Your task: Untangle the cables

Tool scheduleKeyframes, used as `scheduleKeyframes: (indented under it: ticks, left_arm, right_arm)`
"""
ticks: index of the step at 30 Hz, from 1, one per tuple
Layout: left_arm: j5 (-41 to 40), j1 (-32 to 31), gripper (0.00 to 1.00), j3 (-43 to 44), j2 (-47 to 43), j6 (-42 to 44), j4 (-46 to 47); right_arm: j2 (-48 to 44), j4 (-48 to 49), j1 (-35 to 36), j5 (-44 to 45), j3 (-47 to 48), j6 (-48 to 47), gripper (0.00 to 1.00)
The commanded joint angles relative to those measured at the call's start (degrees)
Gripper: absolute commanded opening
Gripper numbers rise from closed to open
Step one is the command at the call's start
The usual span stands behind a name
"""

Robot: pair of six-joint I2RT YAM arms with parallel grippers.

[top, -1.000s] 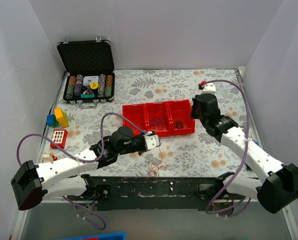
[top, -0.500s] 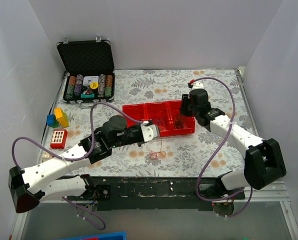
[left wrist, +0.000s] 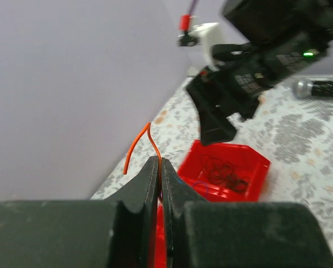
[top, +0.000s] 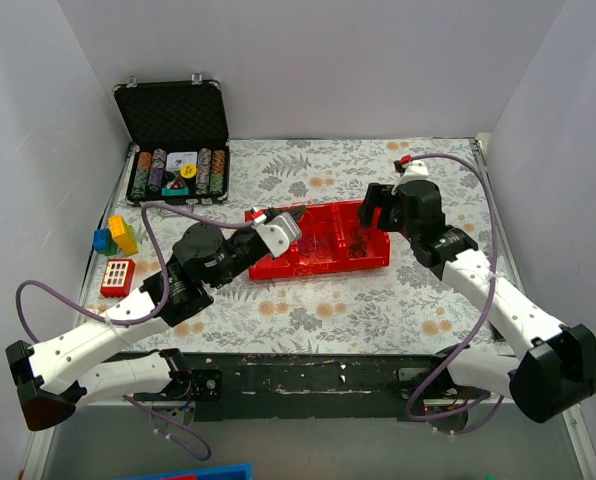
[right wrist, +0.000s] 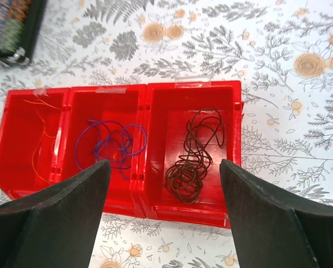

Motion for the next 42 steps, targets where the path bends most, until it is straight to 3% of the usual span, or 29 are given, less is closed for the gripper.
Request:
scheduleKeyframes:
  ticks: [1, 5, 15, 25, 35, 42]
  left_arm:
    - [-12.9, 1.2, 0.00, 1.3, 0.7, 1.6, 10.2]
    - [-15.8, 5.6, 0.00, -0.9, 2.7, -0.7, 16.4]
    - [-14.6, 16.0, 0.00, -2.8, 9.2, -7.4, 16.7]
    - [-11.6, 16.8, 0.00, -10.6, 9.8, -5.3, 17.8]
    - [-11.7, 17.2, 0.00, -11.7, 9.5, -5.4, 17.4]
    - [-18.2, 17.2, 0.00, -12.6, 14.5, -3.8, 11.2]
  right_arm:
    - [-6.0, -1.2, -0.9, 0.9, -1.8, 1.0, 0.86]
    - [-10.7, -2.2, -1.1, 1.9, -3.8, 1.1, 0.85]
    - [-16.7, -4.8, -1.3, 1.8, -7.3, 2.1, 0.84]
    - [-18.1, -5.5, -1.3, 2.9, -9.1, 2.2, 0.84]
    - [-18.1, -4.8, -1.4, 2.2, -10.0, 2.6, 0.84]
    - [-18.7, -5.2, -1.4, 2.2, -10.3, 2.9, 0.85]
